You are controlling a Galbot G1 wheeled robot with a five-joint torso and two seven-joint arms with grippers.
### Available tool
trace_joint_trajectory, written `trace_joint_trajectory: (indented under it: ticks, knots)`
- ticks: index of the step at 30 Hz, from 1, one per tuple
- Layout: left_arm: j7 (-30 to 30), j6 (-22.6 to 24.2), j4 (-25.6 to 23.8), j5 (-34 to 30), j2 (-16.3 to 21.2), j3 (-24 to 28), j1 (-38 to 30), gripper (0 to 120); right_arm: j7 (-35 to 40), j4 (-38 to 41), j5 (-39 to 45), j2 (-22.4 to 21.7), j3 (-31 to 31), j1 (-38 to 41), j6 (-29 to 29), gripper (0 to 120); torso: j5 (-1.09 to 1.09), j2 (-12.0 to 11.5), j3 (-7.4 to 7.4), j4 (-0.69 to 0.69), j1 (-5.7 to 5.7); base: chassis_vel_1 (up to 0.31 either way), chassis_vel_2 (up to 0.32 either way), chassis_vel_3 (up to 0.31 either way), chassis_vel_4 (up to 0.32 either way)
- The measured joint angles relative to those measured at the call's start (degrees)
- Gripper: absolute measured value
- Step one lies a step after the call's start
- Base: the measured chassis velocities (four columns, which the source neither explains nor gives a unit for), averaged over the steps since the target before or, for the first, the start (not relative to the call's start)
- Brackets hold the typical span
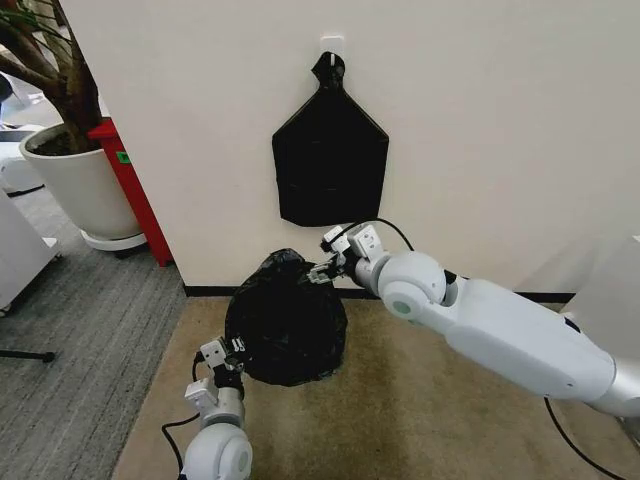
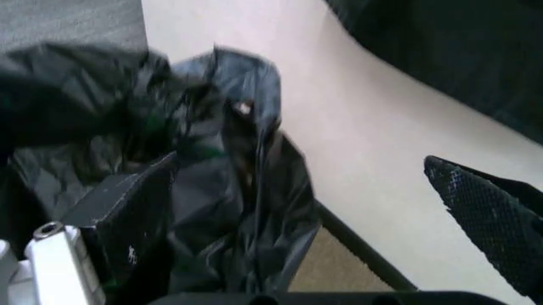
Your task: Place the garbage bag over the trash bin.
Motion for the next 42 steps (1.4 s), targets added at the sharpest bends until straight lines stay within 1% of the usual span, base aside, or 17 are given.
trace_joint_trajectory:
  ticks: [8, 16, 21, 25, 32, 42]
  knots:
    - [0.0, 0.0, -1.4, -0.1, 0.2, -0.1, 0.5, 1, -2.2, -2.6, -3.0, -1.8, 0.9, -1.8, 0.0, 100, 0.01, 0.0, 0.0, -0.01, 0.0, 0.0, 0.0, 0.0, 0.0]
    - [0.1, 0.0, -1.6, -0.1, 0.1, -0.2, 0.5, 1, -3.5, -3.5, -3.6, -3.3, 2.2, -2.1, 0.0, 100, 0.01, 0.0, 0.0, -0.01, 0.0, 0.0, 0.0, 0.0, 0.0]
    - [0.1, 0.0, -1.6, -0.1, -0.3, 0.0, 0.6, 1, -4.2, -4.7, -4.2, -3.3, 2.3, -2.3, 0.0, 100, 0.0, 0.0, 0.0, -0.01, 0.0, 0.0, 0.0, 0.0, 0.0]
    - [0.3, 0.0, -2.7, -0.1, -0.4, 0.0, 1.3, 1, -5.2, -6.8, -5.4, -2.5, 3.0, -3.3, 0.1, 100, 0.01, 0.0, 0.0, -0.01, 0.0, 0.0, 0.0, 0.0, 0.0]
    - [1.0, 0.0, -7.3, -1.4, -0.2, -0.2, 3.4, 1, -9.9, -14.1, -11.3, 0.0, 5.6, -6.6, 0.1, 100, 0.01, 0.0, 0.0, 0.0, 0.0, 0.0, 0.0, 0.0, 0.0]
    - [0.9, 0.6, -11.9, -3.6, -0.6, -0.4, 4.4, 1, -12.5, -17.8, -15.2, 0.9, 8.0, -11.0, 0.1, 100, 0.01, 0.0, 0.0, -0.01, 0.0, 0.0, 0.0, 0.0, 0.0]
